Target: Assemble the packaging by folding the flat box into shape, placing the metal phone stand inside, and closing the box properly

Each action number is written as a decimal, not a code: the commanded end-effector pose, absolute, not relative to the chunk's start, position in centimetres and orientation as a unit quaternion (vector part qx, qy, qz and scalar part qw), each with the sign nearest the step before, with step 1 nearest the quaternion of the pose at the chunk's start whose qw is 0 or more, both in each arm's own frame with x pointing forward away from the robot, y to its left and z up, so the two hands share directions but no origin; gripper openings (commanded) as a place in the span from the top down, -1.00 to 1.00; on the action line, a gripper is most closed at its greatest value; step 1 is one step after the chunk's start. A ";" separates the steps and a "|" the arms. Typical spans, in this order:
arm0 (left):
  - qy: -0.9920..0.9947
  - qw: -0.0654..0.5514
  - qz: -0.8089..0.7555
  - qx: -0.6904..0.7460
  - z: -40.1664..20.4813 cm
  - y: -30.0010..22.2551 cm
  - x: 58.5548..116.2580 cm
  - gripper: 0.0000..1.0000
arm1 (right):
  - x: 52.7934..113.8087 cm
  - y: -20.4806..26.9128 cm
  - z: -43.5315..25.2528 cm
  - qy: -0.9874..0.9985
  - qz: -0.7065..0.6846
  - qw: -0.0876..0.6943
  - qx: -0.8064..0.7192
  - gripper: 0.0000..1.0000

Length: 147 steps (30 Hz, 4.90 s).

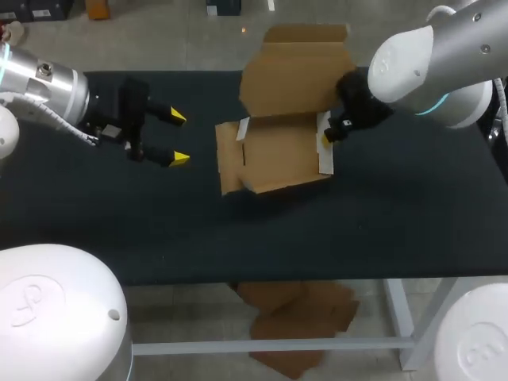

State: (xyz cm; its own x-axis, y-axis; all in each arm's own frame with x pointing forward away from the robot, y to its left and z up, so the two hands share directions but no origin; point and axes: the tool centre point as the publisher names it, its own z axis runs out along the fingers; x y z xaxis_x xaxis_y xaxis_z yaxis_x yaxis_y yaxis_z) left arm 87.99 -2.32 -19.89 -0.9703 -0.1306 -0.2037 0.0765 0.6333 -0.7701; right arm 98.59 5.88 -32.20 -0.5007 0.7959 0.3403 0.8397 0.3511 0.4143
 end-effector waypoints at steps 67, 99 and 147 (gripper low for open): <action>0.936 0.094 -0.340 0.006 -23.7 -0.7 87.9 -1.00 | 92.2 5.5 -36.1 -0.736 0.039 0.116 -0.666 1.00; 0.936 0.094 -0.340 0.006 -23.7 -0.7 87.9 -1.00 | 90.5 5.6 -40.0 -0.723 0.107 0.188 -0.657 1.00; 0.936 0.094 -0.340 0.006 -23.7 -0.7 87.9 -1.00 | 89.8 5.8 -40.8 -0.692 0.044 0.051 -0.719 0.61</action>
